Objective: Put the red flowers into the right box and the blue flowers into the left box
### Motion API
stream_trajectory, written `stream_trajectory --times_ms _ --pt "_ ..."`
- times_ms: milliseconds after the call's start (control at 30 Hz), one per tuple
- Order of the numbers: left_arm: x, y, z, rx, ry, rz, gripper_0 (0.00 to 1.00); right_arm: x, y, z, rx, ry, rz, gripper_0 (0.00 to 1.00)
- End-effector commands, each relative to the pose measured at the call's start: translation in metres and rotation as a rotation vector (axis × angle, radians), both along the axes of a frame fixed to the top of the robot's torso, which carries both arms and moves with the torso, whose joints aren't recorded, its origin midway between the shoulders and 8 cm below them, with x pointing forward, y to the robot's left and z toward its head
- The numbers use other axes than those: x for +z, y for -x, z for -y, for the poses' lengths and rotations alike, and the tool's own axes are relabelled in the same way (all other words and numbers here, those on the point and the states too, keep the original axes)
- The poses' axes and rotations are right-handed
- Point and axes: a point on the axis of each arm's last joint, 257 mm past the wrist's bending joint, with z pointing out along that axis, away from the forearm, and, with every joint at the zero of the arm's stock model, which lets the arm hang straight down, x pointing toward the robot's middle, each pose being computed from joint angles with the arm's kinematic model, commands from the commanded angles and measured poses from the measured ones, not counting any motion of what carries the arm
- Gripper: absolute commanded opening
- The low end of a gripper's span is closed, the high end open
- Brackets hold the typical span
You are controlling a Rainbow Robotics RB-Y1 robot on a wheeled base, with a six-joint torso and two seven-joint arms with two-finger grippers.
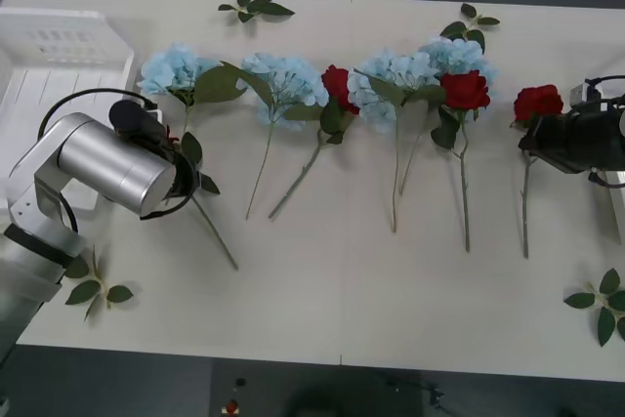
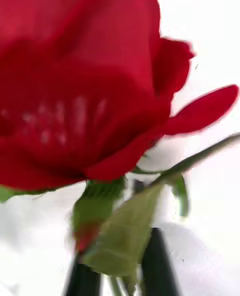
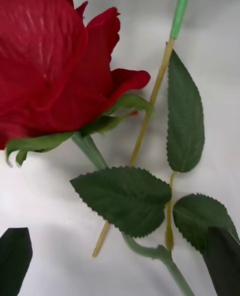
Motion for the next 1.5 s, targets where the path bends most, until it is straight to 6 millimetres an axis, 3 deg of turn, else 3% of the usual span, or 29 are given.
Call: stream_trajectory --times_ms 33,133,167,233,267,300,367,633,867,1000,1167,1367,1467,1500 --pt "0.005 -0.022 0.006 0.021 0.032 0.05 1.0 0.024 -0.013 0.003 -0.022 -0.015 0.039 0.0" --pt "-0.004 -0.025 0.006 0.017 0.025 0.042 0.98 0.038 -0.015 0.012 -0.01 0.01 0.058 0.0" --pt "-0.006 -0.026 0.007 0.017 0.028 0.042 0.89 0.043 -0.014 0.015 0.0 0.022 0.06 0.0" --pt "-0.011 -0.028 0.007 0.022 0.035 0.041 0.4 0.061 -0.013 0.028 0.029 0.081 0.068 0.0" --pt "-0.012 -0.028 0.007 0.021 0.036 0.041 0.28 0.066 -0.012 0.03 0.041 0.101 0.071 0.0" --pt "-0.012 -0.028 0.007 0.024 0.036 0.04 0.02 0.081 -0.012 0.04 0.062 0.149 0.076 0.0" --pt "-0.012 -0.028 0.007 0.023 0.037 0.042 0.0 0.1 -0.01 0.054 0.078 0.203 0.081 0.0" --pt "0.002 -0.032 0.015 0.002 0.044 0.073 0.0 0.176 -0.004 0.117 0.09 0.44 0.122 0.0" --pt "0.031 -0.022 0.007 -0.017 0.04 0.098 0.0 0.204 0.004 0.176 0.062 0.661 0.117 0.0" --pt "0.051 -0.004 -0.004 -0.018 0.084 0.096 0.0 0.206 0.01 0.209 0.031 0.777 0.086 0.0" --pt "0.059 0.014 -0.02 -0.03 0.096 0.094 0.0 0.2 0.017 0.24 -0.014 0.848 0.051 0.0" --pt "0.059 0.015 -0.027 -0.029 0.08 0.093 0.0 0.183 0.029 0.267 -0.077 0.859 -0.001 0.0" --pt "0.059 0.014 -0.028 -0.026 0.076 0.097 0.86 0.173 0.035 0.275 -0.097 0.847 -0.013 0.0" --pt "0.059 0.014 -0.028 -0.026 0.076 0.097 0.93 0.169 0.037 0.278 -0.104 0.844 -0.011 0.0"
